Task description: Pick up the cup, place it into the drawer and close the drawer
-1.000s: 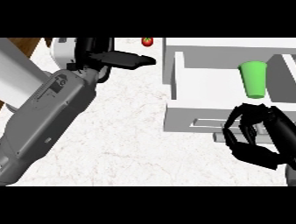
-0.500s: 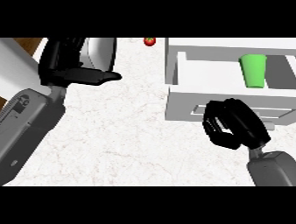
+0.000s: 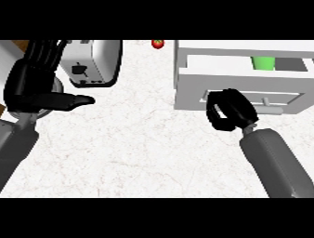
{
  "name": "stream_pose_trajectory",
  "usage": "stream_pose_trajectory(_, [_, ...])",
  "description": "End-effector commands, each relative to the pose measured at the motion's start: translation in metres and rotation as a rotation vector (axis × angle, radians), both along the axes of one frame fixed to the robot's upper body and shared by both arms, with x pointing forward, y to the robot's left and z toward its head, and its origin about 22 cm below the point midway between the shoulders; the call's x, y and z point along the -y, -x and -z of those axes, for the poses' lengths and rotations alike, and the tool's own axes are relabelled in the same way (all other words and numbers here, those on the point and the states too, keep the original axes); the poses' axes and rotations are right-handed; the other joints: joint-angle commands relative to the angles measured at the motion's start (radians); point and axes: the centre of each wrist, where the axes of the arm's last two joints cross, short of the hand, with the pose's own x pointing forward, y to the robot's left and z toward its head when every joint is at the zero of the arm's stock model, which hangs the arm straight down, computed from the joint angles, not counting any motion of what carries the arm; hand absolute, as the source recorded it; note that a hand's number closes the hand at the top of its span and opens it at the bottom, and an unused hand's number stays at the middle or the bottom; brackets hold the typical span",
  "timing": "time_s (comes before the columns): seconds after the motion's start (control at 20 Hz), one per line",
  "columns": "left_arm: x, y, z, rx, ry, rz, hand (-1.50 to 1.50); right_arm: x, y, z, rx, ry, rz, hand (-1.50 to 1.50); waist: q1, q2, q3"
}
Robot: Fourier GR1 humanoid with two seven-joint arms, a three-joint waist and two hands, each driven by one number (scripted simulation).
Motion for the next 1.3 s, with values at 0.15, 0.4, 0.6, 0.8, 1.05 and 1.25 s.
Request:
stream_pose_trajectory(0.15, [-0.029,0.015,0.016,0.010,0.003,-0.006,-1.50,0.009,-0.050,-0.002,-0.058,-0.024,0.036,1.50,0.013,0.012,0.002])
stream_pose_trajectory(0.4, [-0.010,0.017,0.015,0.013,-0.001,0.034,-1.50,0.032,-0.069,-0.017,-0.103,-0.024,0.084,1.50,0.045,0.025,0.004])
stream_pose_trajectory(0.6, [-0.027,0.012,0.011,0.015,0.012,0.056,-1.50,0.050,-0.076,-0.030,-0.117,-0.032,0.115,1.50,0.054,0.038,0.004])
stream_pose_trajectory(0.8, [-0.018,0.006,0.005,0.015,0.025,0.070,-1.50,0.050,-0.082,-0.040,-0.122,-0.066,0.113,1.50,0.056,0.042,0.005])
stream_pose_trajectory(1.05, [-0.016,0.012,0.014,0.004,0.035,0.111,-1.50,0.069,-0.080,-0.043,-0.114,-0.124,0.134,1.50,0.079,0.050,0.006])
stream_pose_trajectory(1.25, [-0.004,0.014,0.021,-0.003,0.044,0.133,-1.50,0.074,-0.083,-0.052,-0.085,-0.168,0.126,1.50,0.078,0.051,0.006])
